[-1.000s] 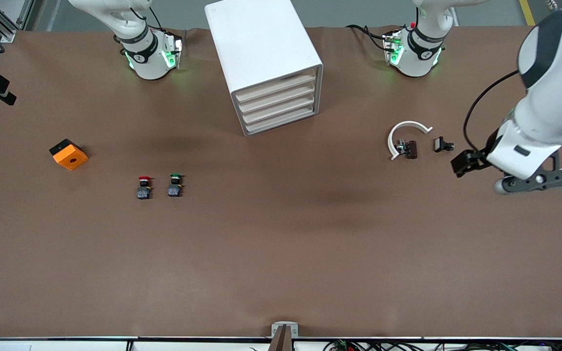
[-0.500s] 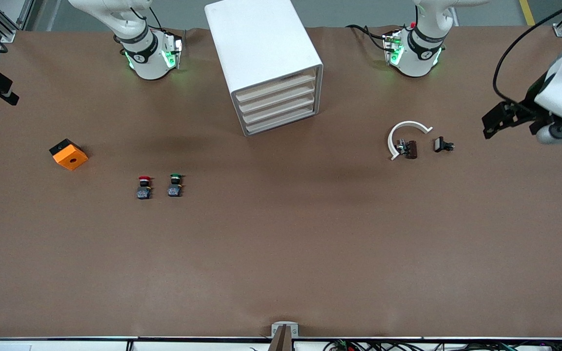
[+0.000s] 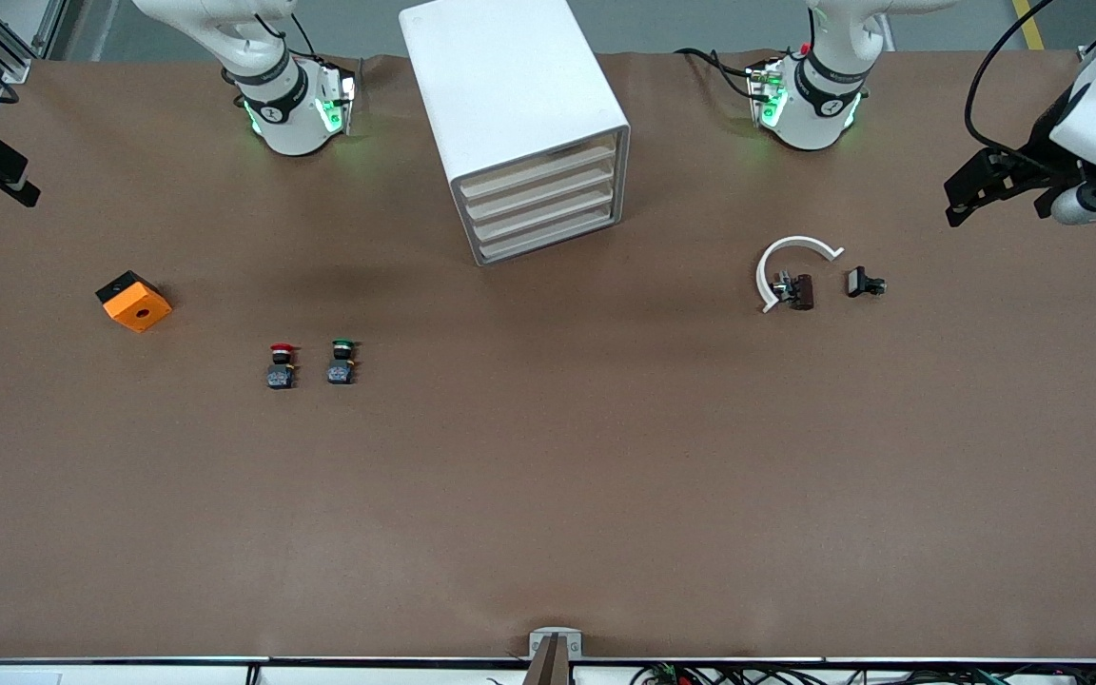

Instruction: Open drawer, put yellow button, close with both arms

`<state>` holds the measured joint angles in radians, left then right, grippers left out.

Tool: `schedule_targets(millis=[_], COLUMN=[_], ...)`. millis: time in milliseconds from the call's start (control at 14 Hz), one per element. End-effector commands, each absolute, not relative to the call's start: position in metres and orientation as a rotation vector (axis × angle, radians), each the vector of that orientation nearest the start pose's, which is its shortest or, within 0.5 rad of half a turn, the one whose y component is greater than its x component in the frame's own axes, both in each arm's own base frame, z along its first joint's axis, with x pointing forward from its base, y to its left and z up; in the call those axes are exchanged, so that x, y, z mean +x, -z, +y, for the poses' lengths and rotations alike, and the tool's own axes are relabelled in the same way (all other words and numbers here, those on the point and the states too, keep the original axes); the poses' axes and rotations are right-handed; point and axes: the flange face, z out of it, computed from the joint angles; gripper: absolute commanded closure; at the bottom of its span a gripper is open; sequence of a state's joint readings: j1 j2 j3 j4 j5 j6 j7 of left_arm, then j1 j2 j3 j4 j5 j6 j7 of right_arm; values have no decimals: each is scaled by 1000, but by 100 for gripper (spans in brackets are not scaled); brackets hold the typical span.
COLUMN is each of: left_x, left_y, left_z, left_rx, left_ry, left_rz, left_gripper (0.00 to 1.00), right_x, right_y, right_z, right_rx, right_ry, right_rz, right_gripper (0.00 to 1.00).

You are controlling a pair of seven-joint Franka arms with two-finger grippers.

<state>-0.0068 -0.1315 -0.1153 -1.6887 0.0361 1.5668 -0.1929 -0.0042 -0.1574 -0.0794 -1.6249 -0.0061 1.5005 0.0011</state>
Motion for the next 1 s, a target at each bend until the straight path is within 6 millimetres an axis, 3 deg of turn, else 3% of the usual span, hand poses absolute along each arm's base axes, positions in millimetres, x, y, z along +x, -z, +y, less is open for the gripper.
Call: schedule_targets(millis=[0, 286, 929], left_x=[499, 500, 518], left_y=[-637, -641, -651], left_z=[-59, -53, -51], left_rx=[-3098, -3089, -3094], left_ry=[-37, -25, -11], left_rz=[-103, 46, 29], left_gripper=[0, 0, 0], right_x=[487, 489, 487], right_y=[-679, -680, -678], right_z=[-46, -46, -54], right_rx=[-3120, -3120, -3092], right_ry=[81, 100, 84], right_rz=[154, 151, 206], right_gripper=[0, 0, 0])
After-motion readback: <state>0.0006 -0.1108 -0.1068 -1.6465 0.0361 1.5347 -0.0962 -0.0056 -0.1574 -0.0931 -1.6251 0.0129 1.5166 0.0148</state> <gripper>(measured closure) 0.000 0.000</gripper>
